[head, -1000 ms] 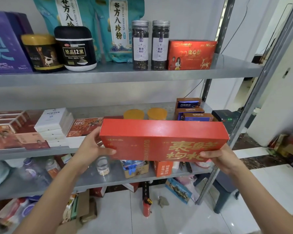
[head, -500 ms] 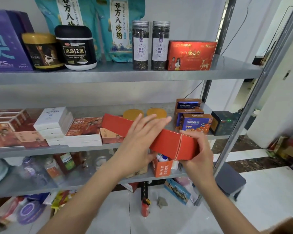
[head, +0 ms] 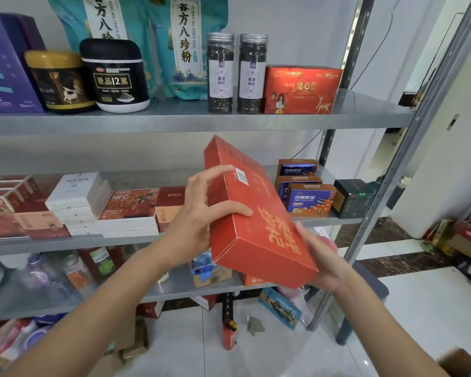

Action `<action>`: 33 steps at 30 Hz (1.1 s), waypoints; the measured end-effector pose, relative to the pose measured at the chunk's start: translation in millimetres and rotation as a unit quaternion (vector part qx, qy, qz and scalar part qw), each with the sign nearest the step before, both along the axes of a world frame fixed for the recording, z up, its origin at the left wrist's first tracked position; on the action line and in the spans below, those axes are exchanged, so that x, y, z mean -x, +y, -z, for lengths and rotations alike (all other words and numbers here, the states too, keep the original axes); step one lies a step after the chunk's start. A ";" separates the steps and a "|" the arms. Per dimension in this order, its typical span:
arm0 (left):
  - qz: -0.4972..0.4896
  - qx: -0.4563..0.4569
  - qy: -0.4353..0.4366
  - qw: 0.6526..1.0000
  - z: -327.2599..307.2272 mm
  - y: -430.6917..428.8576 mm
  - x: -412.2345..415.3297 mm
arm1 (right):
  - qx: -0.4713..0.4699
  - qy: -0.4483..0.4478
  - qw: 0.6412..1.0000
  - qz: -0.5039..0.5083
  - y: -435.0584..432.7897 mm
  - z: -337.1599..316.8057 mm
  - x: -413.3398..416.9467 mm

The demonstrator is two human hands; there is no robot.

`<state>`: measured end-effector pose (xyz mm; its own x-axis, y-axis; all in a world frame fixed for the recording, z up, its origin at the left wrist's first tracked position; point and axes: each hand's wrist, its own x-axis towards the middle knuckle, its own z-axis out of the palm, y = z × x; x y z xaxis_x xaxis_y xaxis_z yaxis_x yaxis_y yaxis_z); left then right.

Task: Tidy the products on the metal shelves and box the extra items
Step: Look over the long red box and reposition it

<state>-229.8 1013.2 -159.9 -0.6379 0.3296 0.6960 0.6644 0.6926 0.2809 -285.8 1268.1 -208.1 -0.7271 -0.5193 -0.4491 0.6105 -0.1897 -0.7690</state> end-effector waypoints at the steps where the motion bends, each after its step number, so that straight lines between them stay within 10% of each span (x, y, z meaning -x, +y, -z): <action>1: -0.005 0.018 0.013 1.000 -0.7 -3.7 1.2 | 0.043 -0.030 0.999 -0.012 -3.7 6.1 -0.5; 4: -0.033 0.029 0.020 0.999 1.8 -15.9 2.7 | 0.106 -0.007 0.994 0.006 -13.8 23.9 -2.2; 6: -0.041 -0.138 -0.063 0.988 9.2 -21.5 -0.5 | 0.132 0.009 0.991 0.025 -24.0 34.0 -6.3; 9: -0.056 -0.525 -0.199 0.826 32.4 -24.6 -13.8 | 0.166 0.035 0.983 0.070 -39.7 43.6 -14.2; 11: -0.043 -0.612 -0.251 0.748 50.8 -17.3 -24.9 | 0.189 0.047 0.976 0.097 -50.0 45.8 -19.4; 22: -0.150 -0.589 -0.309 0.732 52.2 -15.0 1.5 | 0.203 0.073 0.973 0.082 -58.5 54.8 -24.8; 28: -0.129 -0.539 -0.350 0.756 53.2 -38.9 16.6 | 0.228 0.040 0.938 0.258 -20.0 51.6 2.0; 33: -0.246 -0.366 -0.362 0.822 40.0 -31.4 24.3 | 0.145 0.180 0.920 0.317 -12.7 34.1 -10.5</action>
